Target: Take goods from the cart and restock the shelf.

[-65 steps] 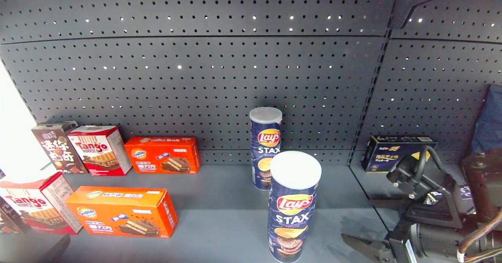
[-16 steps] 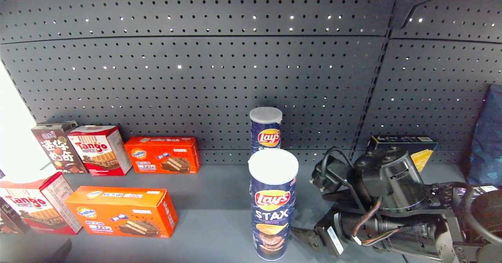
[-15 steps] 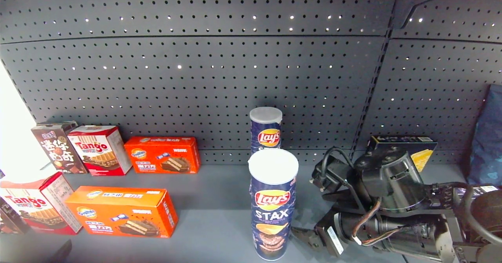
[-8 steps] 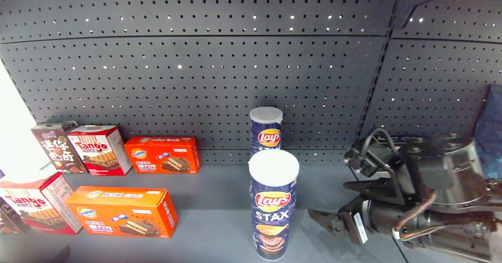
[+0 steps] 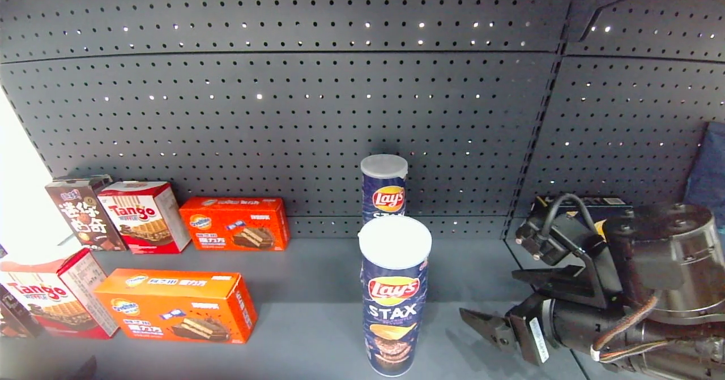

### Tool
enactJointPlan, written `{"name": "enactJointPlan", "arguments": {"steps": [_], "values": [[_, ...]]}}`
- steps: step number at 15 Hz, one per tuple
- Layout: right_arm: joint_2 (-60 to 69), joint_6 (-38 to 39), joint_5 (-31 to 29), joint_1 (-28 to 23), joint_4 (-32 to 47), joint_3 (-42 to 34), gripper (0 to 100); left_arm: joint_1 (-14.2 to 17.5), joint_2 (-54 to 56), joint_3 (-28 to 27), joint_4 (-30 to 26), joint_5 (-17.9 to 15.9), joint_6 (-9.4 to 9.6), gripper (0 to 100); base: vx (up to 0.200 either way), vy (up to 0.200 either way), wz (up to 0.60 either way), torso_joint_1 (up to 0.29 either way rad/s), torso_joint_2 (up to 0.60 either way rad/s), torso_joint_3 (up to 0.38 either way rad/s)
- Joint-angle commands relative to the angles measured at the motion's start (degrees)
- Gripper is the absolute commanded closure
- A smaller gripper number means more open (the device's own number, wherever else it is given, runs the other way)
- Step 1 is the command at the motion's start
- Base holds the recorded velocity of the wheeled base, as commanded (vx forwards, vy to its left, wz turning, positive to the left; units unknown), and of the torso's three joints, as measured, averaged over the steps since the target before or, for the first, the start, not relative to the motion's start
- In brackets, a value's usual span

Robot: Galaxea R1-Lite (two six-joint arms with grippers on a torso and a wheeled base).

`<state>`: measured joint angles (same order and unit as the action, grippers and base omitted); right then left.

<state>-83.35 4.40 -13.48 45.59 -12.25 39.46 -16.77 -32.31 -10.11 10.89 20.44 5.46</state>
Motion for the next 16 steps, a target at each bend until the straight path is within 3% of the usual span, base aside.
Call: {"name": "enactJointPlan", "arguments": {"steps": [1, 16], "values": [[-3.75, -0.01, 0.04, 1.25, -0.05, 2.02, 0, -0.01, 0.22, 0.09, 0.01, 0.03, -0.01, 0, 0.000, 0.000, 0.00, 0.000, 0.00, 0.000], [-9.90, -0.01, 0.04, 3.98, -0.14, 6.51, 0, -0.01, 0.40, 0.44, 0.01, -0.05, -0.10, 0, 0.000, 0.000, 0.00, 0.000, 0.00, 0.000]]}}
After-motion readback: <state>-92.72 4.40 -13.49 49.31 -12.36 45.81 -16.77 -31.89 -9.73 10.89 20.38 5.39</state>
